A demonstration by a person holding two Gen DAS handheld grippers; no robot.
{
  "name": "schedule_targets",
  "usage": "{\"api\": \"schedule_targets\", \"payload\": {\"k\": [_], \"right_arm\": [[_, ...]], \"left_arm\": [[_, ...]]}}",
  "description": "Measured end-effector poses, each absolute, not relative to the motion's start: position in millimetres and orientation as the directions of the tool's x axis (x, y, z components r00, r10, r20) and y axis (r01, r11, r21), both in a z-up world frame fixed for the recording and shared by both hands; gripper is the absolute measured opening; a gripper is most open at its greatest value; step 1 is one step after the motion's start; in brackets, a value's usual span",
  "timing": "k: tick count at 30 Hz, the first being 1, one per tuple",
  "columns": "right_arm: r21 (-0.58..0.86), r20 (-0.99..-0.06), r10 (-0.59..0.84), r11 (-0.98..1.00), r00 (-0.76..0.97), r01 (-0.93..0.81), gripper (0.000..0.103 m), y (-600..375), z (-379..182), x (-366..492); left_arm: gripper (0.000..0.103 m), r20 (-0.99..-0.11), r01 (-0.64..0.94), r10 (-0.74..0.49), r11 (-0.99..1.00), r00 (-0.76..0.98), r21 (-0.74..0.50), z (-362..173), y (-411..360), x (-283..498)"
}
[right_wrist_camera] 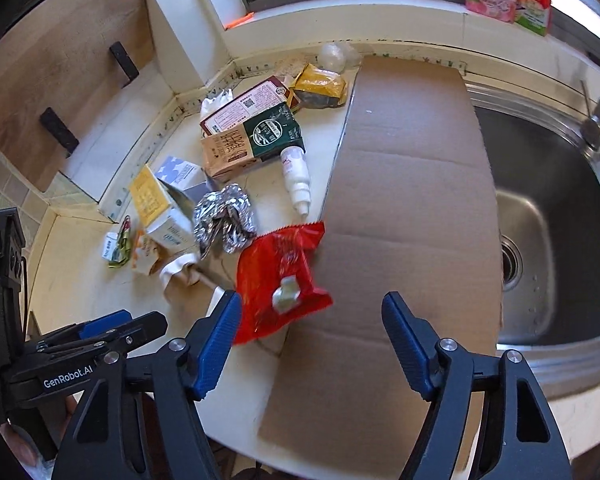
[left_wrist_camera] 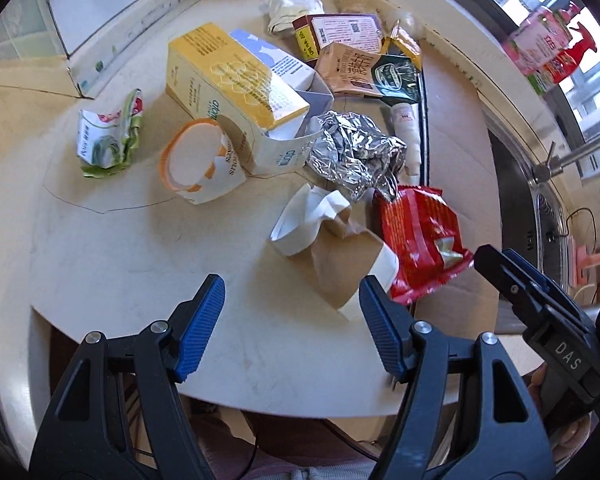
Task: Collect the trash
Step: 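Grasp the brown paper cup with the left tool while the right tool grasps the red wrapper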
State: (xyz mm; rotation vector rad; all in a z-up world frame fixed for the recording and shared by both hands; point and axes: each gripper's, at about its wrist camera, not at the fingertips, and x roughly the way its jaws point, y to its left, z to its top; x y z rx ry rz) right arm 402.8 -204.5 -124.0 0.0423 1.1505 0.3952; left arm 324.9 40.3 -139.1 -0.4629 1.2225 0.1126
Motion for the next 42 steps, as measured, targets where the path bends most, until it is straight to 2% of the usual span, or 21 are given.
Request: {"api": "schedule_targets", "payload": {"k": [7,9,15,29,30,33,34,35,42], "right_arm": [[0.265,-0.893,0.363,0.902,0.265,-0.34,0.057,-193,-155,437],[0.274,-0.895,0.374,0.891,0.242,-0.361,0.047,-188,-163,439],[0.311,-0.883,0.423,0.852,0.203,-0.42,0.025,-173,-173,435],[0.349,-0.873,0.456,0.832,0.174,-0.431,0.02,-180,-177,427],[0.351,-0.872,0.457,0.833,0.174,-0.428,0.019,-181,-177,427],[0.352,-0.871,0.458,0.835,0.179,-0.422,0.017,-181,-176,428],[0.352,-0.871,0.457,0.837,0.181,-0.42,0.017,-181,-176,428],[0.351,-0.87,0.456,0.838,0.184,-0.418,0.016,-181,-175,427],[0.338,-0.864,0.452,0.848,0.224,-0.407,0.01,-181,-164,416]], "left_arm": [[0.066,-0.927,-0.368,-0.186,0.878,0.325,-0.305,-157,30,346],[0.066,-0.928,-0.374,-0.18,0.877,0.327,-0.302,-158,26,352],[0.067,-0.935,-0.386,-0.162,0.878,0.317,-0.283,-157,17,366],[0.066,-0.973,-0.414,-0.067,0.897,0.222,-0.157,-167,-2,400],[0.061,-0.976,-0.419,-0.065,0.896,0.209,-0.15,-169,-1,401],[0.06,-0.974,-0.433,-0.091,0.884,0.209,-0.176,-172,3,396],[0.051,-0.974,-0.433,-0.082,0.886,0.21,-0.168,-171,2,395],[0.049,-0.974,-0.428,-0.074,0.889,0.214,-0.162,-170,3,393],[0.047,-0.966,-0.397,-0.064,0.903,0.252,-0.163,-158,7,370]]}}
